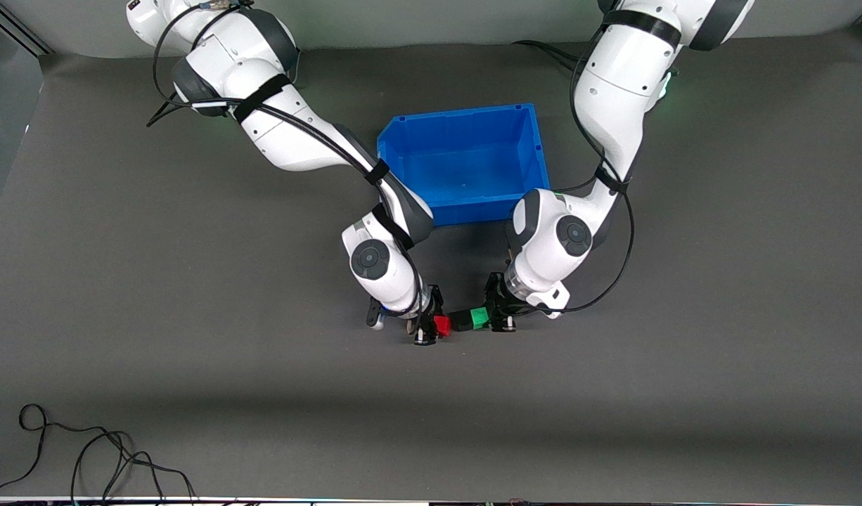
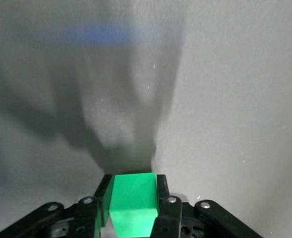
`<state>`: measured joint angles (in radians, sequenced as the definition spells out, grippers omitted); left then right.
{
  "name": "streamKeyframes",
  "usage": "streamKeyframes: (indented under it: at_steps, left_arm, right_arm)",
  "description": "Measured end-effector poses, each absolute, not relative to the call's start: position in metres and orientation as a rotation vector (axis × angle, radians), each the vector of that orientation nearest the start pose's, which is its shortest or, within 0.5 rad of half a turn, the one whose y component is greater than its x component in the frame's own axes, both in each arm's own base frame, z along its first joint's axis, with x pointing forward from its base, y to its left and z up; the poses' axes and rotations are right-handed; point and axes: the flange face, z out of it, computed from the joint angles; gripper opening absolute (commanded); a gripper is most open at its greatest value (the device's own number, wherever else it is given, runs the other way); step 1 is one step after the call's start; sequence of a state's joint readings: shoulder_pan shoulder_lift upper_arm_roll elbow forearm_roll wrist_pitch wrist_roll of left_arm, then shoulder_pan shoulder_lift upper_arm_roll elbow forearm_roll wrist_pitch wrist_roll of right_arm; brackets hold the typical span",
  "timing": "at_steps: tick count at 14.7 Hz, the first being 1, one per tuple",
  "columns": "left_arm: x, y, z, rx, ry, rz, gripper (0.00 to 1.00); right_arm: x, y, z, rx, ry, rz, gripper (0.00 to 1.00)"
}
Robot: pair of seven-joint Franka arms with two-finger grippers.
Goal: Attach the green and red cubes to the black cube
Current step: 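Press the red and green cubes against the black cube from both sides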
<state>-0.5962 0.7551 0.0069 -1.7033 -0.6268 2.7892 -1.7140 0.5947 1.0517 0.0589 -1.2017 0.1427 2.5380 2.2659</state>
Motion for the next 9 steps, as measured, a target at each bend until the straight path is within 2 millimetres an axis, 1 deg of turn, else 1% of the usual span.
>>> streamKeyframes:
  at_steps: [3, 5, 6, 7, 8, 9]
  left_arm:
    - [0.5907, -0.3697, 0.181, 1.816, 2.014, -0.192, 0.38]
    - [0.5915, -0.3693, 0.1814, 1.808, 2.016, -0.185, 0.38]
    - [0.5924, -0.3686, 0.1821, 1.796, 2.021, -0.18, 0.38]
    - [0.5929, -0.3681, 0.1824, 1.788, 2.025, -0.178, 0.38]
    - [0.5934, -0.3682, 0.1829, 1.783, 2.027, -0.177, 0.38]
    - [0.5937, -0.3684, 0.1836, 1.778, 2.028, -0.176, 0.39]
  right_arm:
    - [0.6285, 0.4618, 0.1626, -1.815, 2.183, 0.159, 0.0]
    - [0.6281, 0.4625, 0.1626, -1.817, 2.181, 0.158, 0.0]
    - [0.6279, 0.4628, 0.1626, -1.817, 2.18, 0.158, 0.02]
    - [0.6278, 0.4629, 0.1626, -1.817, 2.179, 0.158, 0.34]
    - [0.6278, 0.4629, 0.1626, -1.817, 2.179, 0.158, 0.86]
    - [0.6278, 0.463, 0.1626, -1.819, 2.178, 0.158, 0.95]
